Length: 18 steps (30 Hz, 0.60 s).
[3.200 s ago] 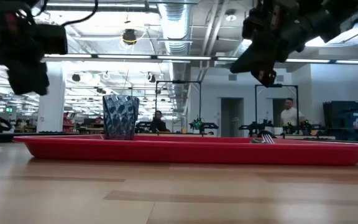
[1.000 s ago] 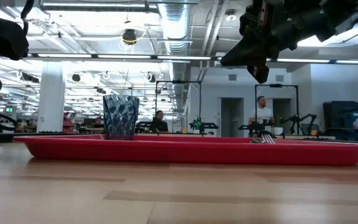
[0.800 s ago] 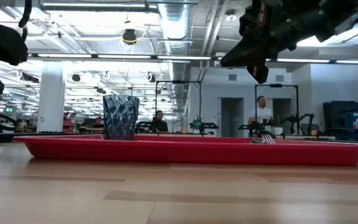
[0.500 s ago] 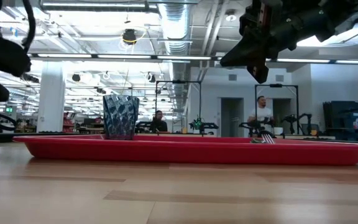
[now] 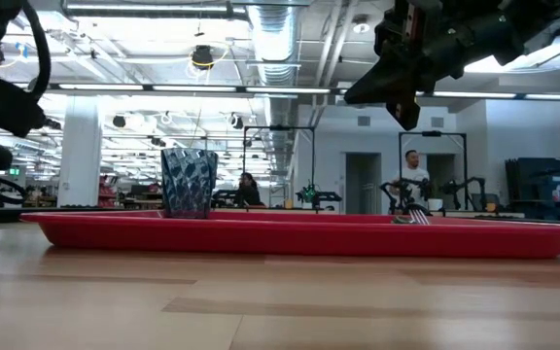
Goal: Pick and place plate/cup/fork/spoon on tray
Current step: Put the black plate in the middle of the red tray
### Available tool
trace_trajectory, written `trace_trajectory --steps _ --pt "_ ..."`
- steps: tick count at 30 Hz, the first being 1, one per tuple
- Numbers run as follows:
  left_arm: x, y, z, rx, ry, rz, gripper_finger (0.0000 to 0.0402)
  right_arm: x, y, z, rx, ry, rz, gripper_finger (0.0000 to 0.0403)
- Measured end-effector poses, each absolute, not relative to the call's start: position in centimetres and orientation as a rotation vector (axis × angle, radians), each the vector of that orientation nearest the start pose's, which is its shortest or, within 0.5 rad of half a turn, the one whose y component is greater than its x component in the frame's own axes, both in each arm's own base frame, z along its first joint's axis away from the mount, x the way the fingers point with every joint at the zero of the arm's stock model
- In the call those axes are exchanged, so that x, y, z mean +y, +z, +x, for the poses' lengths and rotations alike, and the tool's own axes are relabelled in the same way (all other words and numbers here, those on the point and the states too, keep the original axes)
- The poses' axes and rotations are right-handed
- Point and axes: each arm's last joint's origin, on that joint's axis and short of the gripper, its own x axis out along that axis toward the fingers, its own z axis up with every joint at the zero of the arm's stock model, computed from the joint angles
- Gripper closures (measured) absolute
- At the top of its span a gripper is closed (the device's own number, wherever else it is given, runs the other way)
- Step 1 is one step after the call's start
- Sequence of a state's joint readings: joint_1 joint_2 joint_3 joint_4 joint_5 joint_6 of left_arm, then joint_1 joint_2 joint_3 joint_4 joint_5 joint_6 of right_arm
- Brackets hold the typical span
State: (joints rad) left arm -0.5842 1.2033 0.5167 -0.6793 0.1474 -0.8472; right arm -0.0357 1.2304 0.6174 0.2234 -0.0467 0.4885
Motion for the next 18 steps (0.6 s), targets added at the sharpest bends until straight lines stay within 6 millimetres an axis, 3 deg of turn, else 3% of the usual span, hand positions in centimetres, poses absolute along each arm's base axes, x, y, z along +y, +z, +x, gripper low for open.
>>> trace_trajectory --steps 3,10,18 --pt "-10.0 14.7 14.1 1.515 -0.049 -0.399 0.039 -0.8 22.4 25.6 0.384 -0.084 0.498 0.0392" --pt "-9.8 16.9 13.4 1.441 -0.085 -0.593 0.0399 -0.8 22.4 25.6 0.385 -0.084 0.499 0.0392" --pt "-8.6 21.4 12.8 1.022 0.039 -1.047 0.0401 -0.7 22.4 25.6 0.384 -0.088 0.554 0.0392"
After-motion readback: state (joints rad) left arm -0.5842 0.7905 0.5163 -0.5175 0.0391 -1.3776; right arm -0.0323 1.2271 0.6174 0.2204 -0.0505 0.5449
